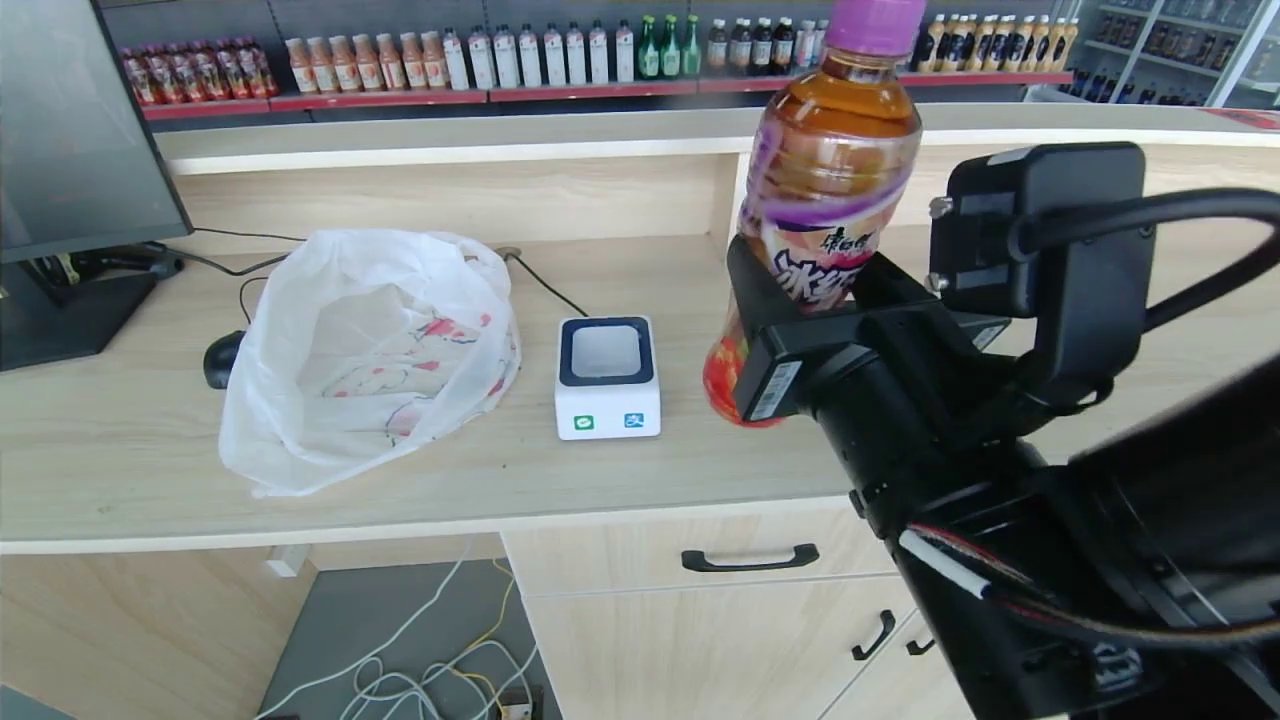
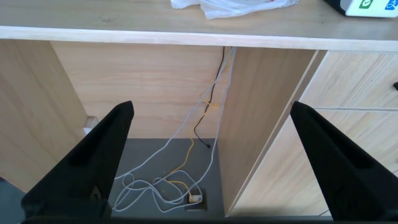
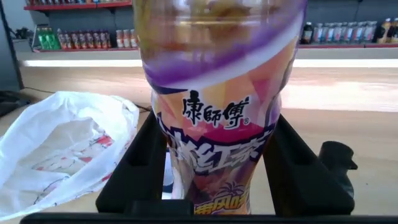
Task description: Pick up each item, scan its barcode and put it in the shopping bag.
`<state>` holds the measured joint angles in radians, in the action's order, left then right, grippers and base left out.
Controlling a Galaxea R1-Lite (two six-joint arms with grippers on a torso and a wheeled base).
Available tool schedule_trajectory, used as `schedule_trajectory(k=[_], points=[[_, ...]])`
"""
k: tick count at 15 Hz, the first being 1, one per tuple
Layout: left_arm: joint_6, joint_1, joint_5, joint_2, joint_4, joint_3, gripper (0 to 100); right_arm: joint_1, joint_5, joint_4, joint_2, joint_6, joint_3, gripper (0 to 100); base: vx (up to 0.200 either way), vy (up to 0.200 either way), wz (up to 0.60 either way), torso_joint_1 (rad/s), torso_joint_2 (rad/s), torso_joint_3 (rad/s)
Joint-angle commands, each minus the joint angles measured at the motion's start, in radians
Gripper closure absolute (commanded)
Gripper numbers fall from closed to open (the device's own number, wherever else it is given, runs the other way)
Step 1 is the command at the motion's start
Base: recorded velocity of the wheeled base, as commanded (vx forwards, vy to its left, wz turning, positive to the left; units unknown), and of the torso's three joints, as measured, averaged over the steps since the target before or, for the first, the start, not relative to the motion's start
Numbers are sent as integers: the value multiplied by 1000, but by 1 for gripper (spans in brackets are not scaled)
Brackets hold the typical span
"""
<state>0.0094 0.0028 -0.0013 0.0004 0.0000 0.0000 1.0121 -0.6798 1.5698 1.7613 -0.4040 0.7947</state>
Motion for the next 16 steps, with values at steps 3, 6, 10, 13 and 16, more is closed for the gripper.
schedule_trajectory(k=[3,6,10,13,16], points=[[3,0,0,0,0,0,0,-182,6,1,35,136,47,100,0,0,0,0,0,0],[1,0,0,0,0,0,0,-264,103,-63,23,171,52,100,0,0,0,0,0,0],[1,0,0,0,0,0,0,-297,391,-232,37,266,126,100,0,0,0,0,0,0],[-2,0,0,0,0,0,0,-360,539,-238,46,301,136,100,0,0,0,0,0,0],[-3,0,1,0,0,0,0,-359,531,-200,49,298,123,100,0,0,0,0,0,0]])
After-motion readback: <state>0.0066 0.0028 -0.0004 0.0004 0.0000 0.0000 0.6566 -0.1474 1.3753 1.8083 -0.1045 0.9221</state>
